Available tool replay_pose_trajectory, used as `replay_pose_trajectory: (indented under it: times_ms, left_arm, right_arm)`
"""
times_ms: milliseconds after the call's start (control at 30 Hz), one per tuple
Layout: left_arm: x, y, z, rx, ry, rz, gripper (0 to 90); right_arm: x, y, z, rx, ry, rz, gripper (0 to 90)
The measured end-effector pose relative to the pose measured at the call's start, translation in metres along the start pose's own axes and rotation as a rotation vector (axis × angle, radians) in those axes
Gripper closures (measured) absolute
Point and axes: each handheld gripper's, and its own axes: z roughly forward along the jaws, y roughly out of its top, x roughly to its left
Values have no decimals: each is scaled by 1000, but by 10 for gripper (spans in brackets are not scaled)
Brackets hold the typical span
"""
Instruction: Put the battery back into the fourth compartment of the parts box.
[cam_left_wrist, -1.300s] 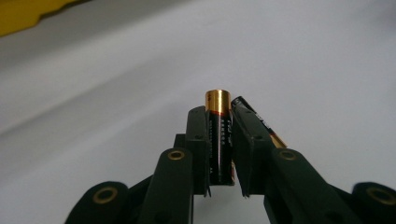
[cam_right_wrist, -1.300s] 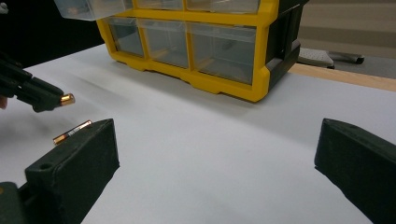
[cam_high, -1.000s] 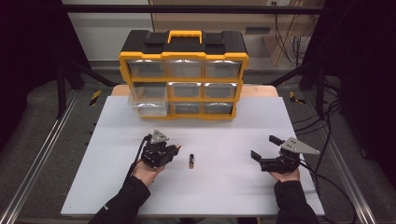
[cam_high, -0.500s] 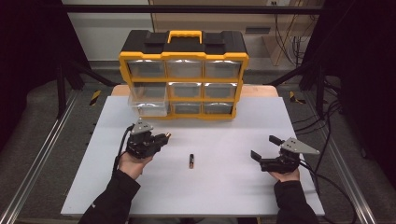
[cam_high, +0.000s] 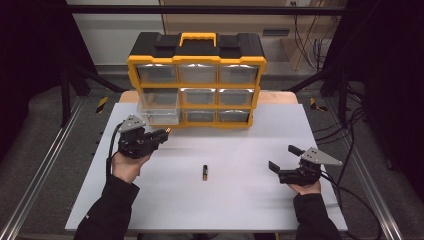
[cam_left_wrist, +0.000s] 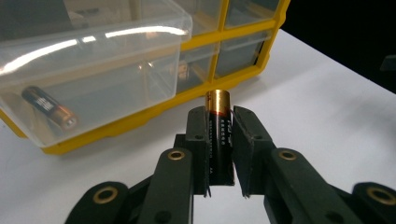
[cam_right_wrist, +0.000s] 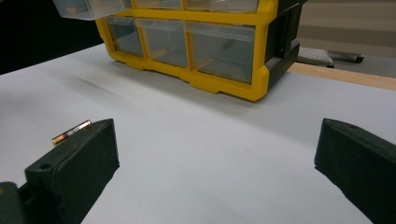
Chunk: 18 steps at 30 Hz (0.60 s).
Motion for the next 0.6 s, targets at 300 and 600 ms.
replay_pose_trajectory:
  times_ms: [300,600]
  left_arm:
    - [5,30,-8,-41,16,19,761]
    - [16,60,-11,-57,48,30,761]
  right_arm:
    - [0,0,0,1,1,1,2]
    - [0,0,0,0,1,1,2]
